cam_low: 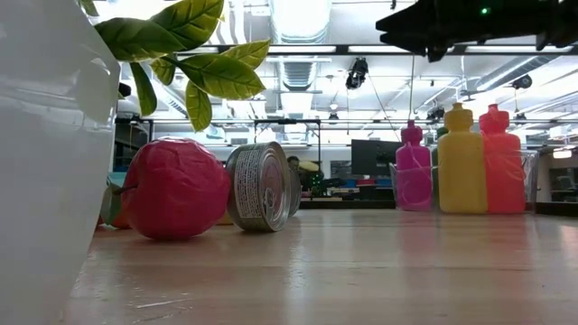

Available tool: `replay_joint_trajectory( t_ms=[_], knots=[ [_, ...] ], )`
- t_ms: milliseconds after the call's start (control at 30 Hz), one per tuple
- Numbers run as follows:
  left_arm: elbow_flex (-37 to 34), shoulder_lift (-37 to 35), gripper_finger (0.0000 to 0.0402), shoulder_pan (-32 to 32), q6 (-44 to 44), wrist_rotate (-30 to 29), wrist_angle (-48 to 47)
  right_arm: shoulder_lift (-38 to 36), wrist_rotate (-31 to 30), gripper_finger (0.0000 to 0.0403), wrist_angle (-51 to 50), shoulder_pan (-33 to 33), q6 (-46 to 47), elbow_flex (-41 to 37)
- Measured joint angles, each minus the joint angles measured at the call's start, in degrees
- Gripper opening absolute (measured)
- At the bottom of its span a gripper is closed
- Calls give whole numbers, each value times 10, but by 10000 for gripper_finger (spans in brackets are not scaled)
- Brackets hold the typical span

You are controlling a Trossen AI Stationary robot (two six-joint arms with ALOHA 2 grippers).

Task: Pick & Place Food Item
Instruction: Put the oranges into the green bin

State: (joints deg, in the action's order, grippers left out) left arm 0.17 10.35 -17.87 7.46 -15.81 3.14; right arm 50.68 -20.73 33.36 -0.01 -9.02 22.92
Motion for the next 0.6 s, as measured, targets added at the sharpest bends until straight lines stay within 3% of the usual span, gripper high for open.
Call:
replay_joint_trajectory(
  t_ms=[600],
  knots=[
    [0, 0, 0, 0, 0, 0, 0, 9, 2, 276, -1, 0, 0, 1]
  ],
)
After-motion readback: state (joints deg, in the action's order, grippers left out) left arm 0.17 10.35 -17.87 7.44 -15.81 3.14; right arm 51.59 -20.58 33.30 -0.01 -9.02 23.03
